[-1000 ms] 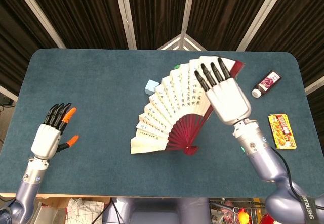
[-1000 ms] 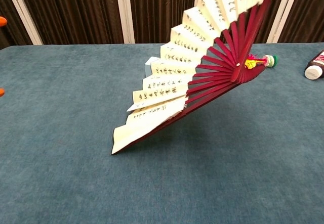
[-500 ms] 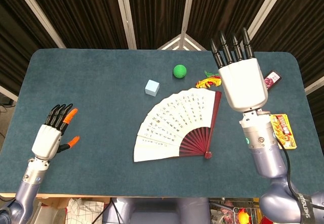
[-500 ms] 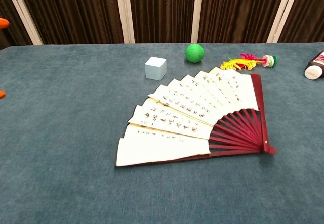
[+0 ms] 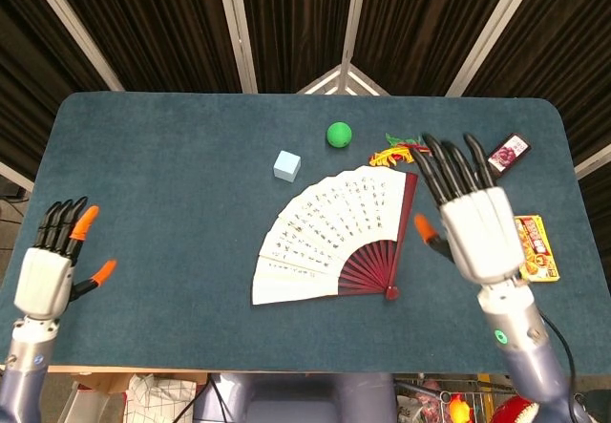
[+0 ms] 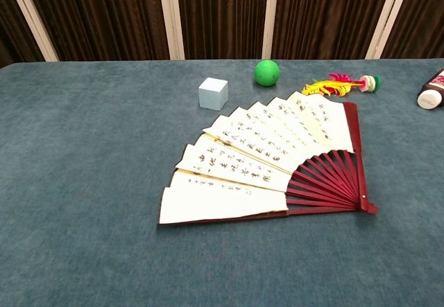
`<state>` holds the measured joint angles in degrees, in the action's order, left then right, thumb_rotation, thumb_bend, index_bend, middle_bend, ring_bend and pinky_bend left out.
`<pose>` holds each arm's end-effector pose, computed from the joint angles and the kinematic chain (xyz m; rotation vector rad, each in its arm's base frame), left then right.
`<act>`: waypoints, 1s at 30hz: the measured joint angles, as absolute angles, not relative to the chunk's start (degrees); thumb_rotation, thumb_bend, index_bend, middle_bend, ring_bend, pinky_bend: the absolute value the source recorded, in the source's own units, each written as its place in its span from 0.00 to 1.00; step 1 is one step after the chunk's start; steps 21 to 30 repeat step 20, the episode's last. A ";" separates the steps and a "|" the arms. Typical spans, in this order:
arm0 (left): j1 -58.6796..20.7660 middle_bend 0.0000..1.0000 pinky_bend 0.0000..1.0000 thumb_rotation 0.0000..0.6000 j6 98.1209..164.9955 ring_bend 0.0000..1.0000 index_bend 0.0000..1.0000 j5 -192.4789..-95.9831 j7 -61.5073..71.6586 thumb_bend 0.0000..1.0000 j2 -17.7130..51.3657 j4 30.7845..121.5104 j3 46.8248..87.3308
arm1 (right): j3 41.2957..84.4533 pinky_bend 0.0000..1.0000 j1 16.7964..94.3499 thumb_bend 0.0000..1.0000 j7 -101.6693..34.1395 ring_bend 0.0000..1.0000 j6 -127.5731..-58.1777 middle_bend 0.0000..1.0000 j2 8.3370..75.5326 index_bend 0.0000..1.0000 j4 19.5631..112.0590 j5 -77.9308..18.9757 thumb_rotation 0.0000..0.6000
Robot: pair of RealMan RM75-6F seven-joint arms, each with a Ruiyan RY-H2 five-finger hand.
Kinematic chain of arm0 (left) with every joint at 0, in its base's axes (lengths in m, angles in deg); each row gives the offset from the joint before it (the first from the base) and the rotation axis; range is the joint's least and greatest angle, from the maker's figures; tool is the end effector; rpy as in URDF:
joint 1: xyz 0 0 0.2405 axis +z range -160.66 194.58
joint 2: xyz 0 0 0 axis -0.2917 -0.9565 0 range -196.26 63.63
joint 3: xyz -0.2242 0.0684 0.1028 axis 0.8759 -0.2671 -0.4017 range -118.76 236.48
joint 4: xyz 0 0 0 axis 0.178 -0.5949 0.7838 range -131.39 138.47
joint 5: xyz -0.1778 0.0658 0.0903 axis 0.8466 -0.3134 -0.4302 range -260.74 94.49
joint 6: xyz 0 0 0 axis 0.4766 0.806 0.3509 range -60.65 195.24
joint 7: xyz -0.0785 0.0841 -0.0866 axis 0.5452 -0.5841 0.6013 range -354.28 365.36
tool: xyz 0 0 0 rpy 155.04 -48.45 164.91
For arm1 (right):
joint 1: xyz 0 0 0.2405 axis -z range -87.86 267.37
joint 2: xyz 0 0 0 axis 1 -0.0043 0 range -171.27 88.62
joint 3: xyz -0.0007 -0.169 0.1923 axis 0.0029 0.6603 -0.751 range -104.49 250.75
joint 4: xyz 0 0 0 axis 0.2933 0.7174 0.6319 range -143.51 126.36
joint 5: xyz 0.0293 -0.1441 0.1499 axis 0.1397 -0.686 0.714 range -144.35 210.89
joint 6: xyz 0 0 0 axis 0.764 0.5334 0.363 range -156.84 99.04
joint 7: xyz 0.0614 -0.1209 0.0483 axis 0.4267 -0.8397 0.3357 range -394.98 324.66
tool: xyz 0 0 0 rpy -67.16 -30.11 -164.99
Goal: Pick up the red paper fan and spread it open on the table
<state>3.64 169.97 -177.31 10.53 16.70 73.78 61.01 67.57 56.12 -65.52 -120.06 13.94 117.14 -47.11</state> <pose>-0.2820 0.2173 0.1130 -1.3891 -0.5676 -1.3070 -0.0974 -0.2556 0.1910 1.5337 -0.4706 1.2312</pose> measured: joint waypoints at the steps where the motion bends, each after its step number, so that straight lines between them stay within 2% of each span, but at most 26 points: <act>1: 4.35 0.00 0.00 1.00 170.09 0.00 0.07 -177.08 9.01 0.30 15.64 75.66 60.70 | 69.21 0.01 57.81 0.30 -62.88 0.13 -120.73 0.08 14.39 0.03 115.69 -48.91 1.00; 3: 5.93 0.00 0.00 1.00 170.00 0.00 0.07 -176.36 5.27 0.30 13.18 80.00 59.85 | 72.63 0.01 61.54 0.30 -56.81 0.13 -122.25 0.08 15.49 0.03 111.46 -52.05 1.00; 7: 8.40 0.00 0.00 1.00 168.88 0.00 0.06 -174.83 -0.87 0.30 8.71 87.68 58.11 | 76.54 0.01 67.35 0.30 -47.04 0.13 -125.01 0.08 18.17 0.03 102.25 -55.16 1.00; 11: 10.49 0.00 0.00 1.00 167.54 0.00 0.06 -173.91 -2.79 0.30 4.37 92.52 56.67 | 78.24 0.01 71.95 0.30 -42.25 0.13 -126.90 0.08 21.29 0.04 93.29 -55.88 1.00; 16: 11.76 0.00 0.00 1.00 166.86 0.00 0.06 -173.13 -1.81 0.30 2.43 93.57 56.75 | 78.72 0.01 76.34 0.30 -38.33 0.13 -128.19 0.08 24.96 0.04 84.51 -55.68 1.00; 20: 12.27 0.00 0.00 1.00 166.88 0.00 0.06 -172.13 -1.59 0.30 2.12 93.06 57.84 | 78.10 0.01 78.23 0.30 -38.46 0.13 -127.90 0.08 25.93 0.04 81.73 -54.57 1.00; 30: 12.27 0.00 0.00 1.00 166.88 0.00 0.06 -172.13 -1.59 0.30 2.12 93.06 57.84 | 78.10 0.01 78.23 0.30 -38.46 0.13 -127.90 0.08 25.93 0.04 81.73 -54.57 1.00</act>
